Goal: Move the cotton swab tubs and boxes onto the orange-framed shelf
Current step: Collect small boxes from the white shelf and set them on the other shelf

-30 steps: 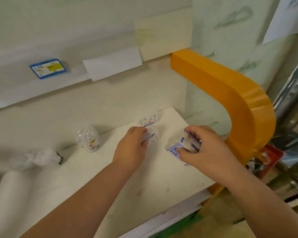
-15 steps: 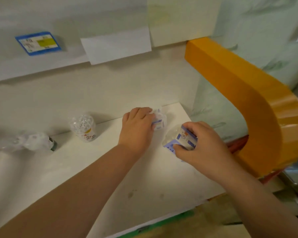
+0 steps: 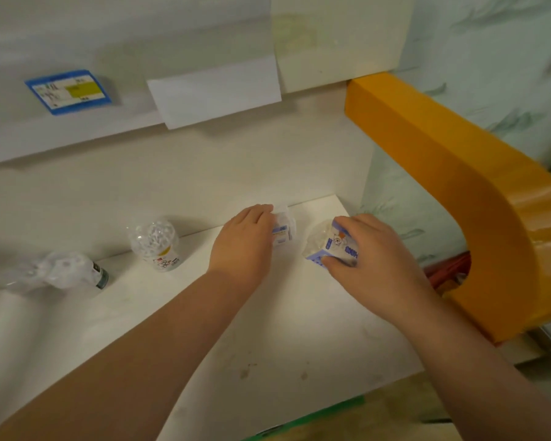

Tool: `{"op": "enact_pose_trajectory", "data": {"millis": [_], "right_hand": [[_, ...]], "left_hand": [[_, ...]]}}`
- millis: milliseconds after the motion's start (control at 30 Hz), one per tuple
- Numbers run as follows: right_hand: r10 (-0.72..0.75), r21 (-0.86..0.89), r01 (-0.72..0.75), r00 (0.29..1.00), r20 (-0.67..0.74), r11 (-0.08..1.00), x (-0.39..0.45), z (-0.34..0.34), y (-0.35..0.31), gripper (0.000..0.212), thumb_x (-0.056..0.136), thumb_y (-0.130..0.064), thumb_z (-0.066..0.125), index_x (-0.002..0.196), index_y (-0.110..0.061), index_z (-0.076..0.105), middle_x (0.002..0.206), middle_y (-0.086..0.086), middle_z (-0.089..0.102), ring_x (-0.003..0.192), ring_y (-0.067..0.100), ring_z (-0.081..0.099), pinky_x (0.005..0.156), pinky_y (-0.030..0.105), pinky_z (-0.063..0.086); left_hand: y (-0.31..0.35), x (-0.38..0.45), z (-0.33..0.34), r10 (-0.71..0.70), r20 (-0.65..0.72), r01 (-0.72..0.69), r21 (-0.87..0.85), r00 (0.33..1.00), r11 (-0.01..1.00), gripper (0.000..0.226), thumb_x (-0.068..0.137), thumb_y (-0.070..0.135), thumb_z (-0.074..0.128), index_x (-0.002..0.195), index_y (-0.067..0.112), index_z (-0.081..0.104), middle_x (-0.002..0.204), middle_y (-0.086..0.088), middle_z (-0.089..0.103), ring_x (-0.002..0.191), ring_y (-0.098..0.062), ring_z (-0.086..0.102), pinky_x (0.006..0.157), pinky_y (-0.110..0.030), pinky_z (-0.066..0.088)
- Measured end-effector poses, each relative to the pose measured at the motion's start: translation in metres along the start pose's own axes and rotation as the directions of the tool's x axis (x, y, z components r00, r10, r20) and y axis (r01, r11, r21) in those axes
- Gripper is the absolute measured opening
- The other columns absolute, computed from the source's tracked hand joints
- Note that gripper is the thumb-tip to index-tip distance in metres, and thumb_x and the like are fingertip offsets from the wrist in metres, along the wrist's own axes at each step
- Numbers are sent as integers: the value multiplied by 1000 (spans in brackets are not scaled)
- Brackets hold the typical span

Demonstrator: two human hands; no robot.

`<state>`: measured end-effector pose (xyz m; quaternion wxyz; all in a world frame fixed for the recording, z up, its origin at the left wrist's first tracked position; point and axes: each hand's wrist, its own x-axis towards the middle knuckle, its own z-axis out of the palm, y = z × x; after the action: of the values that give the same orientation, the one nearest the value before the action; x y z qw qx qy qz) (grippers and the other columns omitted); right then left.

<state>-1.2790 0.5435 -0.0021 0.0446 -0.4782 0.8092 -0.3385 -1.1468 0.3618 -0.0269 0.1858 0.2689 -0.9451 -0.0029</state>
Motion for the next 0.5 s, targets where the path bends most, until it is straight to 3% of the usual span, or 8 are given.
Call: {"op": "enact_pose_trajectory", "data": {"millis": [133,233,400,500], "right_hand": [[-84,-153,80,996,-15,985,24,10,-5,46,84,-38,70,125,-21,56,117,-5,56,107,23,53,88,43,47],[-148,-330,165,986,74,929,54,24,-12,43,88,-36,65,128,-25,51,123,-5,52,114,23,48,89,40,43],[-182,-381,266,953,243,886,98,44,-22,42,87,-17,64,128,-20,53,124,0,50,116,24,44,77,34,40],[-176,-344,262,949,260,902,109,49,-19,39,86,-9,61,124,-18,56,123,0,47,117,24,42,75,37,47]], "left_hand": [[-17,-10,-5,-20,-23,20,14,1000,1000,31,78,4,67,109,7,64,128,-7,60,116,-28,56,92,-36,47],[-26,-12,-7,-46,-31,47,24,998,999,25,78,3,68,102,8,64,127,-7,61,115,-28,57,90,-36,48],[-34,-10,-13,-75,-22,76,40,997,996,23,78,2,66,100,8,64,127,-6,60,114,-28,57,81,-34,50],[-37,-6,-16,-100,0,100,34,995,994,27,78,3,62,104,8,63,127,-4,59,112,-29,56,74,-36,50]]}}
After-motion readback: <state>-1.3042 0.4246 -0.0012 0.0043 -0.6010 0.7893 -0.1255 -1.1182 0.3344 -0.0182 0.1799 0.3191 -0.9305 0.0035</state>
